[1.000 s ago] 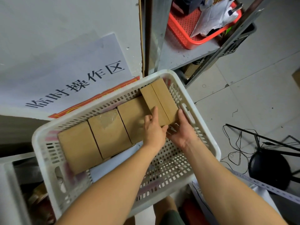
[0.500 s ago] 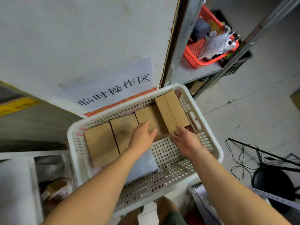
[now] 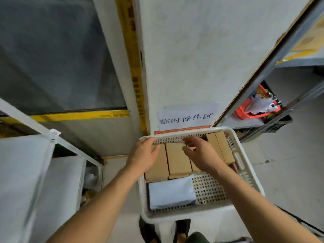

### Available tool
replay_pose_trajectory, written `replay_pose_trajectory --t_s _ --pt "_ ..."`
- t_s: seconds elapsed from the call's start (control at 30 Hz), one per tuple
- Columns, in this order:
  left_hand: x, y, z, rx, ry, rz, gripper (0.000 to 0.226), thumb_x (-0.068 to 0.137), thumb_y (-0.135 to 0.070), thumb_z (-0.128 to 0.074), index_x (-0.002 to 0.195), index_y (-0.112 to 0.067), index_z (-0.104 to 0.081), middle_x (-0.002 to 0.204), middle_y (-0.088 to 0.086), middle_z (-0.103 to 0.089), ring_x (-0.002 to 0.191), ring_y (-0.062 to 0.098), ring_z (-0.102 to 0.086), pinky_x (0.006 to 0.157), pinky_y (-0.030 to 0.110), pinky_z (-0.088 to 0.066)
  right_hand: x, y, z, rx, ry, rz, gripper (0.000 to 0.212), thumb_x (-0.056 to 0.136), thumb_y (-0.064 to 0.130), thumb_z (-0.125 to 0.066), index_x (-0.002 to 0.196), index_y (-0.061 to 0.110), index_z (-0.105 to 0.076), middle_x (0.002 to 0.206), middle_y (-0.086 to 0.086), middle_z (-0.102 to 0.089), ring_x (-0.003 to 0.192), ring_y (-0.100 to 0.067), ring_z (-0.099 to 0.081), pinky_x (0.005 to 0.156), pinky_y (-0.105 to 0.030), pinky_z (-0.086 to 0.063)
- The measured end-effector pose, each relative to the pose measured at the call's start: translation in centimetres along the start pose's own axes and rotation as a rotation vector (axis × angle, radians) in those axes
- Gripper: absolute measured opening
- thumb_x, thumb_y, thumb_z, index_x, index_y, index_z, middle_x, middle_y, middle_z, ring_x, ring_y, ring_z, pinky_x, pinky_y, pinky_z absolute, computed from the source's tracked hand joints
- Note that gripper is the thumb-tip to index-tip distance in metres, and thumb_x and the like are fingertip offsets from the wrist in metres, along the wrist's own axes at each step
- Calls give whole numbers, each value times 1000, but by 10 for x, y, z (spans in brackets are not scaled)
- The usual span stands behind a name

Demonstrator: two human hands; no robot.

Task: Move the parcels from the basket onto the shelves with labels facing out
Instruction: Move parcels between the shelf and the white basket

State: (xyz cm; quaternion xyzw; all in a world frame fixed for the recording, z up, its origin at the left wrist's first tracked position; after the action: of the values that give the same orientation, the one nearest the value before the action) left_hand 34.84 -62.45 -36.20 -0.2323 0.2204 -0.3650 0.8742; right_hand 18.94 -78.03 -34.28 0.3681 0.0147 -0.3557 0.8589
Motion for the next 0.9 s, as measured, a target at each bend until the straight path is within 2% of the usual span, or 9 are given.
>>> replay_pose_trajectory --t_s 0.07,0.17,0.23,0.33,0.47,0.57,0.63,0.73,0.9 --pt "-21 19 31 14 -68 42 35 107 -33 -56 139 -19 -63 134 3 -66 122 22 -59 91 26 -45 0 43 -6 -94 24 116 40 101 38 -66 139 26 -63 131 8 -69 114 -10 -66 100 -38 -59" --pt "-56 50 73 2 -208 119 40 105 -38 -59 139 -19 -64 136 4 -67 127 25 -58 101 31 -45 2 103 -21 -198 82 275 40 101 36 -66 139 25 -63 130 3 -69 111 -16 -67 96 -38 -58" --pt "-84 69 98 -9 -281 176 42 104 -39 -60 140 -18 -63 139 5 -66 131 26 -56 107 35 -43 2 140 -36 -238 126 376 39 102 35 -65 139 23 -63 131 0 -69 113 -19 -67 92 -30 -52" --pt "-130 93 127 -16 -378 292 44 104 -42 -58 141 -19 -62 138 4 -65 129 25 -56 106 35 -44 -1 190 -61 -246 196 539 40 101 29 -66 139 19 -64 133 -1 -69 119 -20 -66 90 -18 -41" --pt "-203 113 154 -4 -564 494 41 104 -43 -58 139 -24 -64 140 2 -66 128 24 -59 111 35 -43 -21 251 -98 -243 332 744 21 100 28 -67 121 23 -66 113 4 -67 103 -15 -61 92 -24 -42" --pt "-268 113 171 1 -709 623 40 105 -42 -57 140 -24 -64 143 -3 -64 126 20 -61 110 29 -43 -48 292 -122 -183 411 881 34 99 31 -68 132 22 -66 121 3 -71 108 -14 -65 98 -29 -51" --pt "-312 111 178 -7 -808 692 41 104 -44 -60 139 -23 -65 140 -2 -66 124 22 -63 106 33 -48 -72 318 -137 -159 482 961 36 100 30 -68 135 24 -65 122 5 -71 104 -7 -64 93 -24 -50" --pt "-378 110 182 7 -921 803 44 102 -45 -62 140 -22 -65 138 2 -67 124 25 -64 101 39 -53 -110 352 -157 -109 580 1077 39 101 32 -67 140 28 -63 129 9 -69 112 -5 -64 100 -29 -52" --pt "-492 95 184 41 -1108 999 44 100 -40 -67 138 -17 -67 134 6 -70 122 27 -65 99 34 -50 -200 405 -190 -102 774 1304 43 102 30 -68 144 21 -61 135 5 -67 121 -8 -62 101 -22 -48"
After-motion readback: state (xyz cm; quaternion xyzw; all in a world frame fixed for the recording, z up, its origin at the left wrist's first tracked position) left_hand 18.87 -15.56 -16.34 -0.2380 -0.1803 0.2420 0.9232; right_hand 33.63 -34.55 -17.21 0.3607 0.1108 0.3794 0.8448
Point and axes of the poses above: each hand's wrist, its own x-axis towards the middle knuckle, its own z-axis out of the back of the hand, y = z × x, the point moved 3 cm from there along x, towards the middle knuckle
